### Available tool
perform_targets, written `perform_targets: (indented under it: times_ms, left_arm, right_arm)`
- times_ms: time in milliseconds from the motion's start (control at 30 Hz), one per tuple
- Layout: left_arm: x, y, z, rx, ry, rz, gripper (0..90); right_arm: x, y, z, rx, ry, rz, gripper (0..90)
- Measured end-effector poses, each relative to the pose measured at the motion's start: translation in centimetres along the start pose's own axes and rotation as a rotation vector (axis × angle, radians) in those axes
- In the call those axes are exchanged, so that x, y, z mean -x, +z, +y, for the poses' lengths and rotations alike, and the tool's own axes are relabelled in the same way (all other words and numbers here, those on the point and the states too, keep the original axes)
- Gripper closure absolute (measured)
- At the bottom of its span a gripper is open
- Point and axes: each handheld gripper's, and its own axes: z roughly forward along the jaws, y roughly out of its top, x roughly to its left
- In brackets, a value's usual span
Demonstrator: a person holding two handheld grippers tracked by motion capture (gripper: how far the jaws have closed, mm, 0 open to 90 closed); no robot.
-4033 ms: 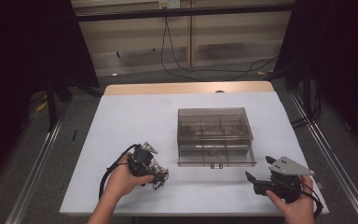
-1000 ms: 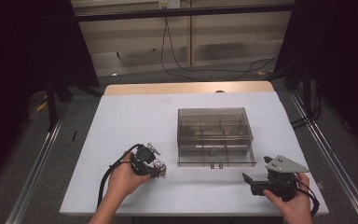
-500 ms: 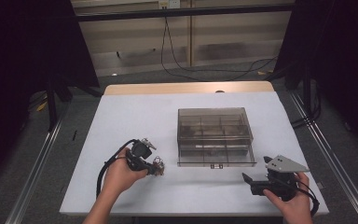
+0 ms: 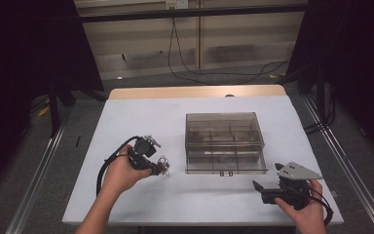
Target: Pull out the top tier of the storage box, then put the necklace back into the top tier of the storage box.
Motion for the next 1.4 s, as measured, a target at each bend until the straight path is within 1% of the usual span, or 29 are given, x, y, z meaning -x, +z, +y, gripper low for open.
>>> perform_targets:
  times_ms: [67, 333, 400, 533, 633, 667, 733, 800, 933, 1033, 1067, 1100, 1200, 1267, 1400]
  left_arm:
    - [0.0, -0.3, 0.2, -0.002, 0.009, -0.006, 81.8]
    - [0.0, -1.2, 1.0, 0.002, 0.015, -0.021, 81.7]
    - [0.0, -1.4, 1.3, -0.008, 0.023, -0.02, 81.7]
    - [0.0, -2.0, 1.8, 0.002, 0.026, -0.035, 81.7]
    - [0.1, -2.4, 2.1, 0.004, 0.032, -0.035, 81.7]
    - [0.0, -2.5, 2.2, -0.001, 0.03, -0.036, 81.7]
    - [0.1, -2.7, 2.4, 0.004, 0.028, -0.037, 81.7]
    - [0.0, -2.9, 2.5, -0.001, 0.035, -0.041, 81.7]
    - [0.0, -3.4, 2.7, 0.01, 0.033, -0.041, 81.7]
    - [0.1, -3.7, 3.0, 0.016, 0.031, -0.052, 81.6]
    - [0.1, -3.9, 3.1, 0.008, 0.039, -0.052, 81.7]
    - [0.1, -4.0, 3.2, 0.016, 0.037, -0.049, 81.7]
    - [0.3, -4.3, 3.5, 0.02, 0.042, -0.053, 81.6]
    - [0.3, -4.6, 3.7, 0.012, 0.047, -0.052, 81.6]
    - [0.4, -5.0, 4.1, 0.012, 0.046, -0.057, 81.7]
  right_arm:
    - [0.0, 0.0, 0.0, 0.0, 0.002, 0.001, 6.2]
    - [0.0, 0.0, 0.0, 0.001, 0.001, -0.004, 6.2]
    - [0.0, 0.0, 0.0, 0.002, 0.003, -0.001, 6.2]
    - [0.1, 0.0, 0.0, 0.003, 0.006, 0.0, 6.2]
    - [0.1, 0.0, 0.0, 0.002, 0.007, 0.001, 6.2]
    - [0.0, 0.0, 0.1, 0.002, 0.006, 0.001, 6.2]
    - [0.0, 0.0, 0.0, 0.003, 0.006, 0.003, 6.2]
    - [0.1, -0.1, 0.0, 0.003, 0.002, 0.0, 6.2]
    - [0.0, -0.1, 0.0, 0.001, 0.004, 0.001, 6.2]
    - [0.0, 0.0, 0.0, 0.002, 0.005, 0.002, 6.2]
    - [0.0, 0.0, 0.0, 0.004, 0.004, 0.003, 6.2]
    - [0.0, 0.0, 0.0, 0.004, 0.005, 0.005, 6.2]
    - [0.0, 0.0, 0.0, 0.0, 0.006, 0.006, 6.2]
    - [0.0, 0.0, 0.0, 0.0, 0.005, 0.004, 6.2]
    - [0.0, 0.0, 0.0, 0.0, 0.004, 0.002, 6.2]
